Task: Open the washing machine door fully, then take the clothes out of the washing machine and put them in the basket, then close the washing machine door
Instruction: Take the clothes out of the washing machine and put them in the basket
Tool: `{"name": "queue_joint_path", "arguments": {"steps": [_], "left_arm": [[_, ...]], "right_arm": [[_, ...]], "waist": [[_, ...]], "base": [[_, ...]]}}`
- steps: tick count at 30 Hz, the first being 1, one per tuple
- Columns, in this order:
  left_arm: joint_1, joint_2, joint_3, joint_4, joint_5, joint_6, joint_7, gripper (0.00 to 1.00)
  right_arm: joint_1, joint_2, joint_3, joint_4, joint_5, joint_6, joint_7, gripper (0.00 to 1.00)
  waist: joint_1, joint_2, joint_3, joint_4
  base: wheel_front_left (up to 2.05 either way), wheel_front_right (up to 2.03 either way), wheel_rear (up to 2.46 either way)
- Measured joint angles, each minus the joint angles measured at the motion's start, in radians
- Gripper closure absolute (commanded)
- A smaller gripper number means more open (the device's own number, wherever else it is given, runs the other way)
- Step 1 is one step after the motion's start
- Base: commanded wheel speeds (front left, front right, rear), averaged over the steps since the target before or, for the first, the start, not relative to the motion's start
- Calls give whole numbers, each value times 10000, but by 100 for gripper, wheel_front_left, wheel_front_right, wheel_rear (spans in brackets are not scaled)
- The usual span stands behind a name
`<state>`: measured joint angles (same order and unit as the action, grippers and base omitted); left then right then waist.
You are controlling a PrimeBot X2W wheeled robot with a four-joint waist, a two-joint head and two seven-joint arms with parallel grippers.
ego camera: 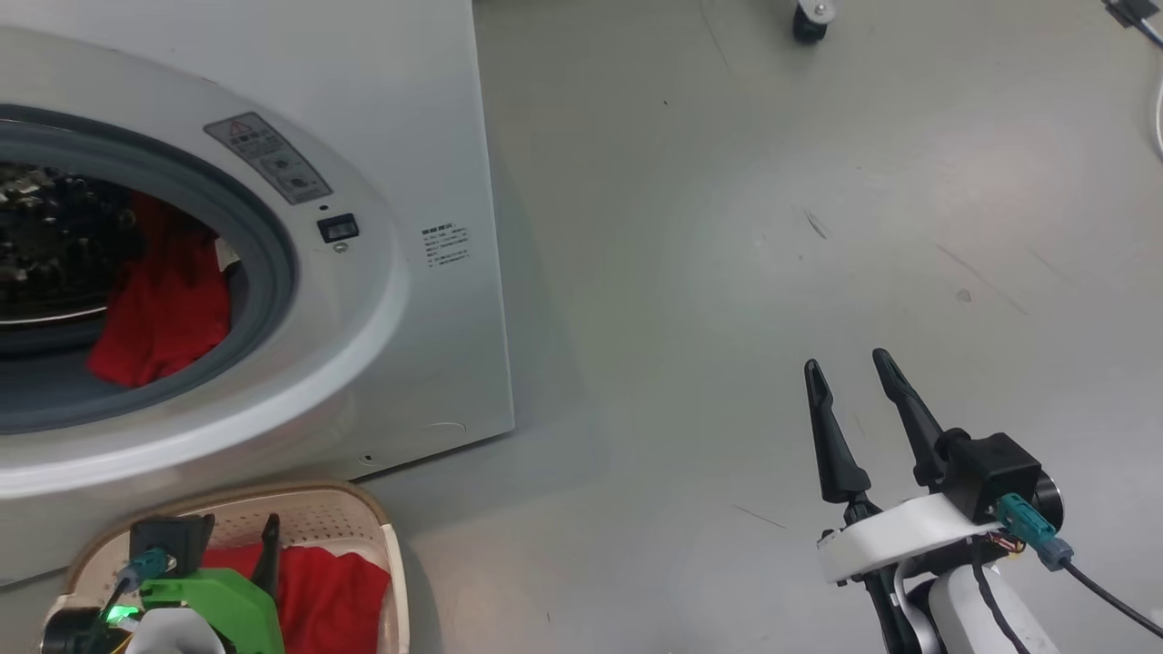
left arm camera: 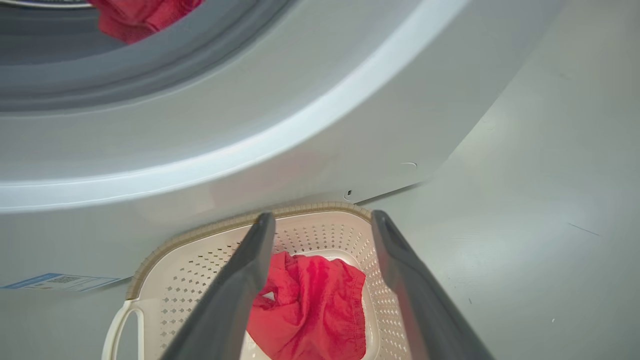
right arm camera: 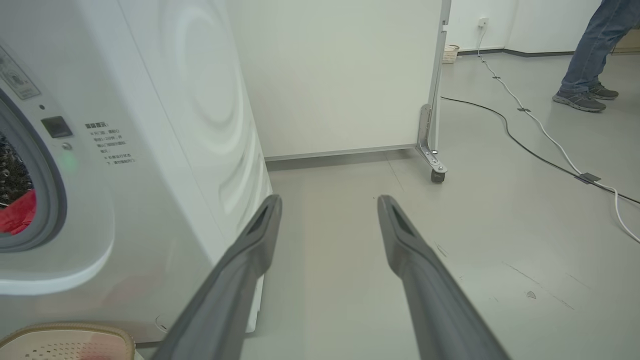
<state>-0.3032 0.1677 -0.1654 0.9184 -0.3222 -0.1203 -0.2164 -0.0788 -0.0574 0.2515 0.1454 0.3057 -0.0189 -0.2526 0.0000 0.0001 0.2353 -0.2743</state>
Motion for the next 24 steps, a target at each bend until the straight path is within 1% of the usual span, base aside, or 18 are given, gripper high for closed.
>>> {"name": "queue_joint_path", "arguments": {"steps": [5,7,10,12,14,17,19,21,24], "left_arm": [[105,-151,-228,-311,31,-8,-148,0],[187,-245,-291,-454,46,-10,-163,0],[348,-303,-307,-652,40,-12,-240,0],[505,-297,-284,-792,10,-44,-249,0],[698,-299,-265,-934,-31,-52,-314,0],[995,-297,-213,-1212,-50,-52,-318,0],[1136,-301,-130,-1400,-151,-52,-320,0],[1249,-330,-38,-1655,-236,-52,-326,0],[1396,-474,198,-2416,-295,-52,-326,0]], "right_arm": [[389,-94,-159,148,0,6,0,0],[533,-134,-226,186,4,77,0,0],[713,-169,-259,238,6,90,0,0],[819,-165,-247,257,15,94,0,0],[952,-163,-230,270,15,178,0,0],[1126,-163,-190,290,15,194,0,0],[1166,-165,-194,288,17,268,0,0],[1252,-163,-219,276,17,268,0,0],[1421,-163,-251,270,23,268,0,0]], "waist": [[0,0,-620,418],[0,0,-861,590],[0,0,-1214,835],[0,0,-1452,983],[0,0,-1683,1115],[0,0,-2002,1281],[0,0,-2189,1366],[0,0,-2356,1433],[0,0,-2558,1502]], "base": [[0,0,0],[0,0,0],[0,0,0],[0,0,0],[0,0,0],[0,0,0],[0,0,0],[0,0,0],[0,0,0]]}}
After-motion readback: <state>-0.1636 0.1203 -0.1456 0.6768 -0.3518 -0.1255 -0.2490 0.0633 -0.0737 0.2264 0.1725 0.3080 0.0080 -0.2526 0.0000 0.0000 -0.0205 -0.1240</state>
